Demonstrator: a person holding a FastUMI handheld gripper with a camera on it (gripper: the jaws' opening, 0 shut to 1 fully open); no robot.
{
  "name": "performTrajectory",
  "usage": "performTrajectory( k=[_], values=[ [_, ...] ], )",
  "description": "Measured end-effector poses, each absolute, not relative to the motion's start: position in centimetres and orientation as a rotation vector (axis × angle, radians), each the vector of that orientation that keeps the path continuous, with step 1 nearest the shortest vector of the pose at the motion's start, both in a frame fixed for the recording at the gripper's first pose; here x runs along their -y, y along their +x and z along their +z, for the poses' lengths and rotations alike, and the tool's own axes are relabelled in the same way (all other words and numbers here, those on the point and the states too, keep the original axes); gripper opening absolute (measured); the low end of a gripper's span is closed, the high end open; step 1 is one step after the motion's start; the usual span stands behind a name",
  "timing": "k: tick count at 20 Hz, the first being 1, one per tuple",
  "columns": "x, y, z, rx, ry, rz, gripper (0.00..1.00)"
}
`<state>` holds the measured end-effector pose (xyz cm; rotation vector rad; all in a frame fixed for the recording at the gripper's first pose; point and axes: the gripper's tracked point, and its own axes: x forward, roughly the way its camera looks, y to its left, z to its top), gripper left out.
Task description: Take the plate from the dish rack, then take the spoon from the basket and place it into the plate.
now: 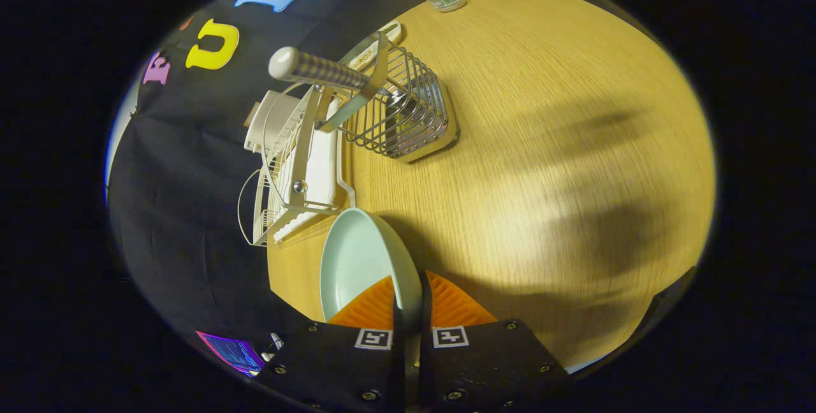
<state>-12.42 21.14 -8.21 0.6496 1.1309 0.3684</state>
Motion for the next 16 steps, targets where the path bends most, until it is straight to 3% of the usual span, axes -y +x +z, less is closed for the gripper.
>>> performTrajectory(
  k=[4, 6, 7, 8, 13, 16],
  values=[
    [-19.3, -11.5, -7.3, -1.021, 0.510, 0.349, 0.25],
    [-18.4, -10.7, -6.5, -0.946, 0.418, 0.335, 0.26],
    [-17.5, -10.2, -5.7, -0.891, 0.368, 0.325, 0.37],
    [-16.7, -9.7, -4.1, -0.818, 0.330, 0.319, 0.39],
    [-14.2, -7.5, 4.2, -0.380, 0.103, 0.290, 0.39],
    [-14.2, -7.3, 6.8, -0.219, 0.056, 0.282, 0.39]
  ],
)
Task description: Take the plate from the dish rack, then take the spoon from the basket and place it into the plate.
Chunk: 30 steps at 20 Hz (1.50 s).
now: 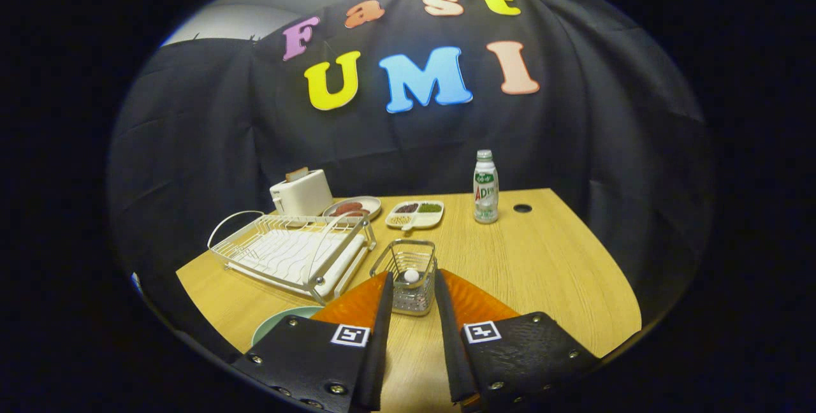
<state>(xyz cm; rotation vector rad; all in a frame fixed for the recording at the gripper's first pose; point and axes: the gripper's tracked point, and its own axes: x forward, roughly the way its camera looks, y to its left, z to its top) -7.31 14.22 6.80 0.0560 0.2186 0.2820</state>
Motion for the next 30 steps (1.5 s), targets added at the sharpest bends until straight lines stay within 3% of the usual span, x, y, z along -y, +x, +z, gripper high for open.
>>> performTrajectory(
  k=[9, 27, 29, 30],
  values=[
    [-14.4, -5.0, 7.9, 0.002, 0.001, 0.244, 0.40],
    [-16.5, 0.8, 3.1, 0.074, -0.017, 0.207, 0.40],
    [-17.2, 0.9, 2.8, 0.065, 0.004, 0.230, 0.28],
    [-16.9, 0.4, 3.4, 0.070, 0.005, 0.214, 0.28]
  ],
)
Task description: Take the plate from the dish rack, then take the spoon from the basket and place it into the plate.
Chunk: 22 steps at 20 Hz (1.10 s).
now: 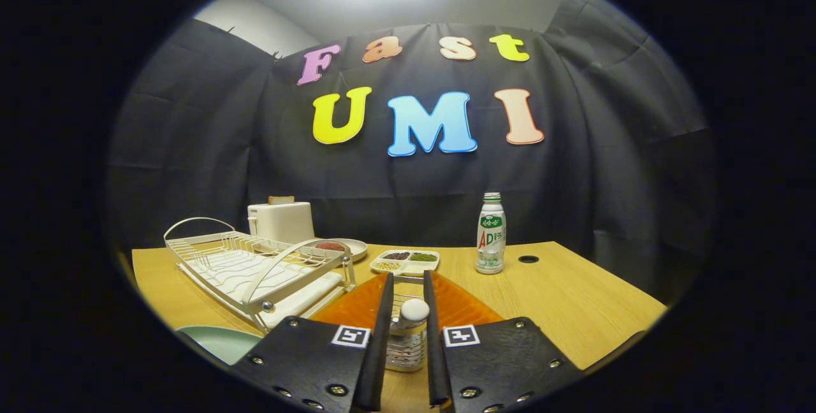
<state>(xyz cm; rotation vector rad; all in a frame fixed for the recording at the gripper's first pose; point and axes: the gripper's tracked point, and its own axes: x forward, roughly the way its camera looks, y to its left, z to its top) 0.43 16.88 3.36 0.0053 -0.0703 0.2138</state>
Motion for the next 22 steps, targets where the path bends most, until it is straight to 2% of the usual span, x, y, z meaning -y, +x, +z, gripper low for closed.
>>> performTrajectory(
  k=[1, 2, 8, 9, 10, 15, 22],
  values=[
    [-16.1, 0.3, 3.9, 0.079, 0.008, 0.197, 0.27],
    [-16.6, 1.2, 3.6, 0.068, 0.019, 0.194, 0.18],
    [-17.7, 0.7, 3.7, -0.011, -0.034, 0.227, 0.14],
    [-17.0, 0.8, 3.6, -0.014, -0.049, 0.183, 0.14],
    [-17.2, 0.8, 3.9, -0.024, -0.035, 0.197, 0.08],
    [-16.7, 0.6, 5.5, -0.029, -0.028, 0.174, 0.07],
    [-16.6, -1.5, 11.3, -0.005, -0.061, 0.204, 0.07]
  ],
)
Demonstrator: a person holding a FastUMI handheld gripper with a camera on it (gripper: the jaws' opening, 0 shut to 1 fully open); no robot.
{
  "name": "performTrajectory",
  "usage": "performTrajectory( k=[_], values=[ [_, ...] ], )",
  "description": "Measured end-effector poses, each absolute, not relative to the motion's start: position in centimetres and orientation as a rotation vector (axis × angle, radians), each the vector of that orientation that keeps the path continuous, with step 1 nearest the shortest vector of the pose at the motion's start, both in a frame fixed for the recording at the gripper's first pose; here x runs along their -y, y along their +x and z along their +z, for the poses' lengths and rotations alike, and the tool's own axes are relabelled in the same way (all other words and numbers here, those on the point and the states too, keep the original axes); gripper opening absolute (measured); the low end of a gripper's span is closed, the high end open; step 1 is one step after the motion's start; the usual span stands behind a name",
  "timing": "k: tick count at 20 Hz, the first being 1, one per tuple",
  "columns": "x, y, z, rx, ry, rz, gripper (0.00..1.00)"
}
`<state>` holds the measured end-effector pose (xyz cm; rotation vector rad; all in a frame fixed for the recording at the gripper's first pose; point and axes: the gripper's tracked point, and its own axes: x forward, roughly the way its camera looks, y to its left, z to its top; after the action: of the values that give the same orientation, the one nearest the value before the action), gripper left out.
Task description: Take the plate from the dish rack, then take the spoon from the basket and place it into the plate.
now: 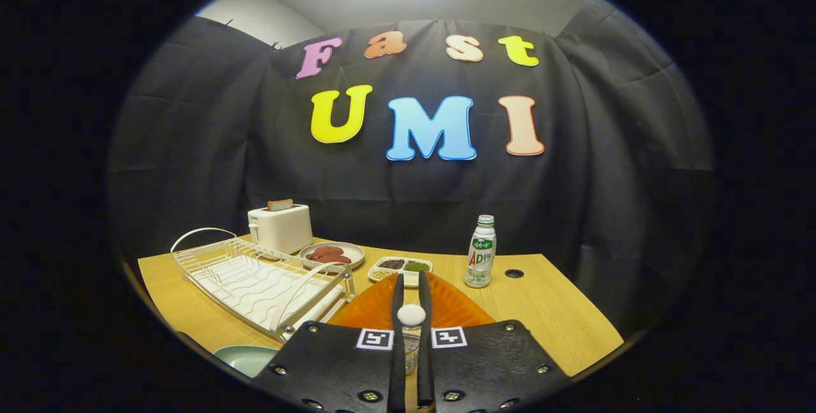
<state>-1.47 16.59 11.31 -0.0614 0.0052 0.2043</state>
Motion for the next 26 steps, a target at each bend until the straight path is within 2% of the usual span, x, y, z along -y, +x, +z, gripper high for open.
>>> performTrajectory(
  k=[10, 18, 26],
  values=[
    [-20.0, -7.4, 16.1, -0.068, -0.088, 0.337, 0.07],
    [-24.1, -12.1, 14.8, -0.142, -0.113, 0.476, 0.07],
    [-26.9, -13.7, 11.4, -0.221, -0.165, 0.575, 0.07]
  ],
)
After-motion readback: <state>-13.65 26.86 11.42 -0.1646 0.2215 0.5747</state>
